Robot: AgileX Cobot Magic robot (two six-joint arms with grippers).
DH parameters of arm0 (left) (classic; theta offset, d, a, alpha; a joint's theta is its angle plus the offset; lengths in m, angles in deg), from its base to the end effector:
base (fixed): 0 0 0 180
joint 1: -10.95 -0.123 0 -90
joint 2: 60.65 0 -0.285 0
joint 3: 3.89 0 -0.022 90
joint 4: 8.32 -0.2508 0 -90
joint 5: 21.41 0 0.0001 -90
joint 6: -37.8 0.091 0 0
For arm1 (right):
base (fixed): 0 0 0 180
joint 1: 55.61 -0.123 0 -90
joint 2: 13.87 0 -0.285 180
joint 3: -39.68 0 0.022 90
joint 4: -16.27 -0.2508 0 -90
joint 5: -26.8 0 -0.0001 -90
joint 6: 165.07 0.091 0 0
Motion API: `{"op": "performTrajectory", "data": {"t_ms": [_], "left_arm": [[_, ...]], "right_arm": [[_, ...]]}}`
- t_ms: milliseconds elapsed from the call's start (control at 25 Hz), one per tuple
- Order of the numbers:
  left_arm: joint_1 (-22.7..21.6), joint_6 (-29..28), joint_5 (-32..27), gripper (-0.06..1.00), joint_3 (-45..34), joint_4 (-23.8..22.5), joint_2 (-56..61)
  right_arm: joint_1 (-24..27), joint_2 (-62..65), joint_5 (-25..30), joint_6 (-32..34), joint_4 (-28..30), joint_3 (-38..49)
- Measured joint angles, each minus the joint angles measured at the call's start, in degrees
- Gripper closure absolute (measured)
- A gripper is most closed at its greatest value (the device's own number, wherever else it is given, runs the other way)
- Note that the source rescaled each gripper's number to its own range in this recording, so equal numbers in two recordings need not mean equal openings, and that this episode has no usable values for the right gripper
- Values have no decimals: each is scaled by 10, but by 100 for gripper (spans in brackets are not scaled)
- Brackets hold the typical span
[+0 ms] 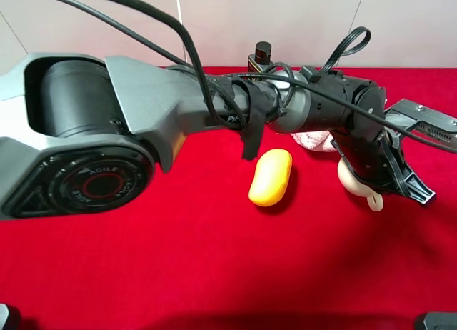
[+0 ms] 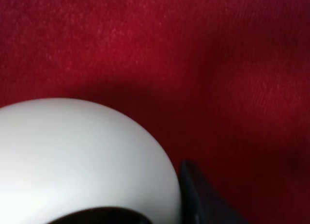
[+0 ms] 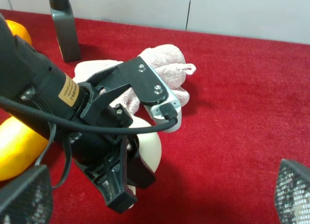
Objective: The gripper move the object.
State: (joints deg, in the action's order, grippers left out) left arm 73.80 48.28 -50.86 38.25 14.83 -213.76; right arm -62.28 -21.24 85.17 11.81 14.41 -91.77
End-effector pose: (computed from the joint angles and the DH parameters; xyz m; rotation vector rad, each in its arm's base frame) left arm 0.2378 -0.5023 0.1159 1.2249 2.2488 -0.7777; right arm -0.0046 0.0020 0.2808 -0.1711 1.9878 0.0784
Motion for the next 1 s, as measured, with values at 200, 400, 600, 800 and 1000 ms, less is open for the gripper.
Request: {"op": "performTrajectory", "data": {"t_ms": [200,400,600,800,1000], "left_arm": [[0,0,6,71,0,1,-2],[0,1,15,46,0,3,-2],[0,2,15,32,0,3,-2],[0,2,15,29,0,3,-2],[0,6,13,29,8,3,-2]], "right_arm": [[0,0,0,0,0,0],[0,0,0,0,0,0],[0,0,0,0,0,0],[0,0,0,0,0,0],[0,0,0,0,0,0]]}}
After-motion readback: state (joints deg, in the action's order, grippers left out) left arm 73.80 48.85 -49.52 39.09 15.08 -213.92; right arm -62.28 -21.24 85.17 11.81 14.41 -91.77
